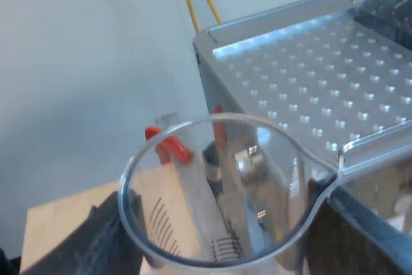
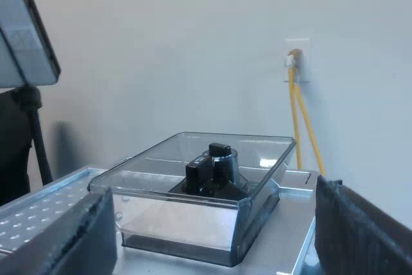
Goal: Pour the beans into the coffee machine
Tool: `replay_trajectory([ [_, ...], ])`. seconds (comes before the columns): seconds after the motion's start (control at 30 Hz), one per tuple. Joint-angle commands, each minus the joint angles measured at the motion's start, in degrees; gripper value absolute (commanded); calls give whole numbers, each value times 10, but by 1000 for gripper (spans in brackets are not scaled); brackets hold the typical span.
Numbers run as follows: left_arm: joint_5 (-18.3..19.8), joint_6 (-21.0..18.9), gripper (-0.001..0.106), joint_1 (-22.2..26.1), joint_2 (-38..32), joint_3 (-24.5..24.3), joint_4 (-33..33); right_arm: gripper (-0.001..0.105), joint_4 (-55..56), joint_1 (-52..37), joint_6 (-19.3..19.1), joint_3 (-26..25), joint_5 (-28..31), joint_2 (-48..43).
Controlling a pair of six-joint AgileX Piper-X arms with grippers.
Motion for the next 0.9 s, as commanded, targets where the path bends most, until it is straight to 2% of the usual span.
replay_trajectory([
  [0.03,-12,2,21,-13,21,-26,-6,67,0,1,-7,-7,15,0],
  [0.13,-12,2,21,-30,55,-65,-5,67,0,1,-7,-7,27,0],
  [0.33,-13,3,21,-85,156,-180,7,67,0,1,-7,-7,33,0],
  [0.43,-13,3,21,-97,188,-216,18,67,0,1,-7,-7,33,0],
  [0.53,-26,3,21,-125,258,-285,30,67,0,1,-7,-7,33,0],
  [0.73,-38,4,21,-162,330,-348,30,67,0,1,-7,-7,33,0],
  [0.77,-49,19,21,-174,365,-377,30,67,0,1,-7,-7,33,0],
  [0.83,-51,36,21,-181,392,-404,30,67,0,1,-7,-7,33,0],
  [0.9,-51,37,21,-181,419,-428,29,67,0,1,-7,-7,33,0],
])
